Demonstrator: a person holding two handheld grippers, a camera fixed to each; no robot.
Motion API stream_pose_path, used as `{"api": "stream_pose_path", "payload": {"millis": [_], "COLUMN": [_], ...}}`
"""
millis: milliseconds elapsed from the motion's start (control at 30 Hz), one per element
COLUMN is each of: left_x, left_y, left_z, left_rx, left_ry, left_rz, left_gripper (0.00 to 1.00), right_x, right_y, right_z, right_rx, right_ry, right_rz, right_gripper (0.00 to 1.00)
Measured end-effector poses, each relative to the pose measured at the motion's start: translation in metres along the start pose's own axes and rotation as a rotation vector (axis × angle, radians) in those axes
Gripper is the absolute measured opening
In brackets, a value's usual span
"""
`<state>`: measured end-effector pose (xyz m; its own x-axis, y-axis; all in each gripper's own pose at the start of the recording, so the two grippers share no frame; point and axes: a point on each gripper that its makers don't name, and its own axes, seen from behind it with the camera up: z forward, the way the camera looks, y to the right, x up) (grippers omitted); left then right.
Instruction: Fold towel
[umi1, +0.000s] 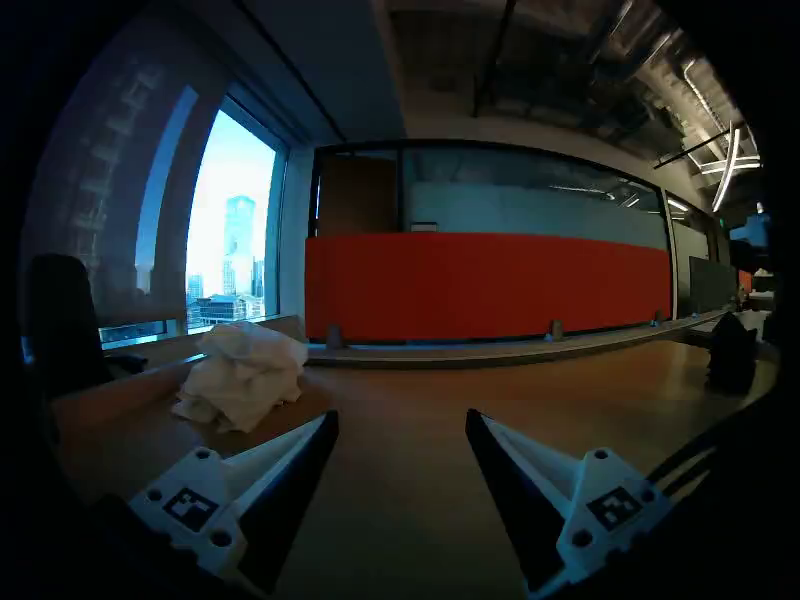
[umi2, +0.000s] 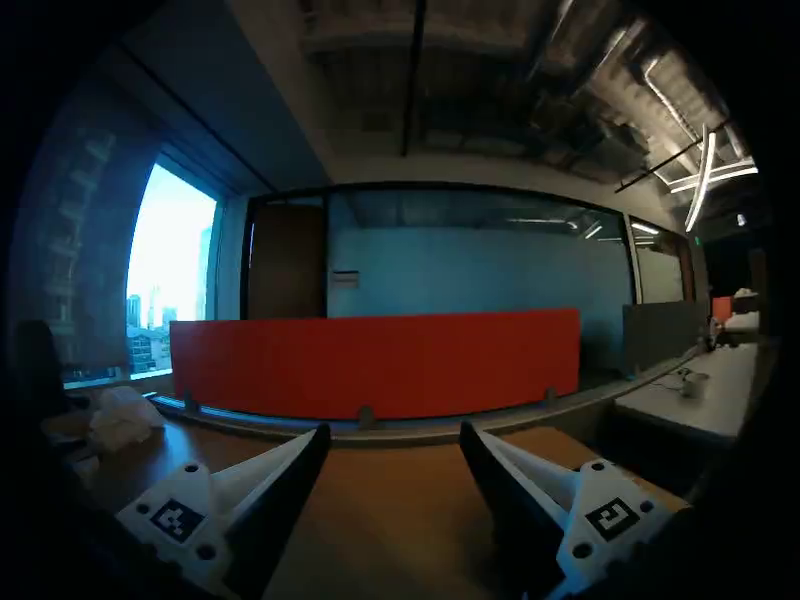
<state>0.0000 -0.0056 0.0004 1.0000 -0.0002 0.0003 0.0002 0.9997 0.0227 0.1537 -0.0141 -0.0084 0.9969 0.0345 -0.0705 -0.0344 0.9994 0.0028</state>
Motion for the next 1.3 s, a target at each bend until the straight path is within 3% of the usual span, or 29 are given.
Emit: {"api": "stream_pose_path", "payload": {"millis": [167, 367, 867, 1300], "left_x": [0.0, 0.0, -0.001, 0.0], "left_y": [0.0, 0.0, 0.0, 0.001], "left_z": [0.0, 0.0, 0.0, 0.0], "left_rx": [0.0, 0.0, 0.0, 0.0], "left_ry": [0.0, 0.0, 0.0, 0.0], "left_rz": [0.0, 0.0, 0.0, 0.0], "left_gripper": [0.94, 0.94, 0.94, 0.94], "right_x": [-0.028, -0.062, -0.115, -0.142], "right_y": [0.004, 0.023, 0.032, 0.029], "right_z": [-0.002, -0.001, -0.002, -0.004], "right_rx": [0.002, -0.058, -0.029, -0.011], "right_ry": [-0.008, -0.031, -0.026, -0.04], "right_rz": [0.007, 0.001, 0.07, 0.027], "right_gripper": [1.0, 1.0, 1.0, 1.0]}}
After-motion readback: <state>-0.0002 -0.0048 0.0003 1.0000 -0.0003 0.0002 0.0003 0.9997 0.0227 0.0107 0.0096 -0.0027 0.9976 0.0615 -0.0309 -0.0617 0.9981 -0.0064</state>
